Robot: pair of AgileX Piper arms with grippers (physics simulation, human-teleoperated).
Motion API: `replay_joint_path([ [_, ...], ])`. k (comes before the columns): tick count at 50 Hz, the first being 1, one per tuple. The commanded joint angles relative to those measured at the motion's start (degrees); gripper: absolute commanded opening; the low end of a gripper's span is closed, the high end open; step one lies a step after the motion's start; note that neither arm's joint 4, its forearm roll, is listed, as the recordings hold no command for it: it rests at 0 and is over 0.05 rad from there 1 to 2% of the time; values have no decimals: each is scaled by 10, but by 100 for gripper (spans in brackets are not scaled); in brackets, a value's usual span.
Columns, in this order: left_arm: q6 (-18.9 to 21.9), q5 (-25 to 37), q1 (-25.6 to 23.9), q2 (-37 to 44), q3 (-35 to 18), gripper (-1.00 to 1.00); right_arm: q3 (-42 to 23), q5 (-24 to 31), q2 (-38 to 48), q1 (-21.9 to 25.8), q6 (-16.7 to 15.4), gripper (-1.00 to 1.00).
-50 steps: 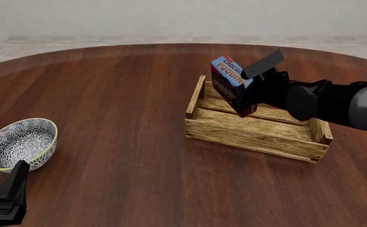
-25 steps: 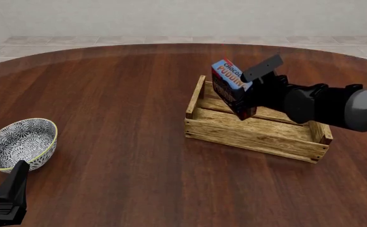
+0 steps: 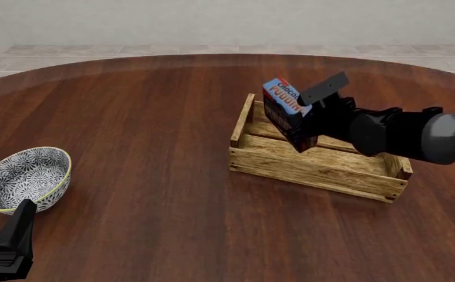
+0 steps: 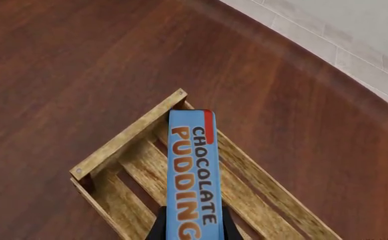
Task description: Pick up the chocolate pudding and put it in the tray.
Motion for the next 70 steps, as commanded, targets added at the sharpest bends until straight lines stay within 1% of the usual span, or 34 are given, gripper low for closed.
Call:
replay_joint_path([
  [1,0,0,0,0,0,100,0,-9,10,-2,9,-100],
  [70,0,0,0,0,0,100,8,-41,41,-13,28,-100],
])
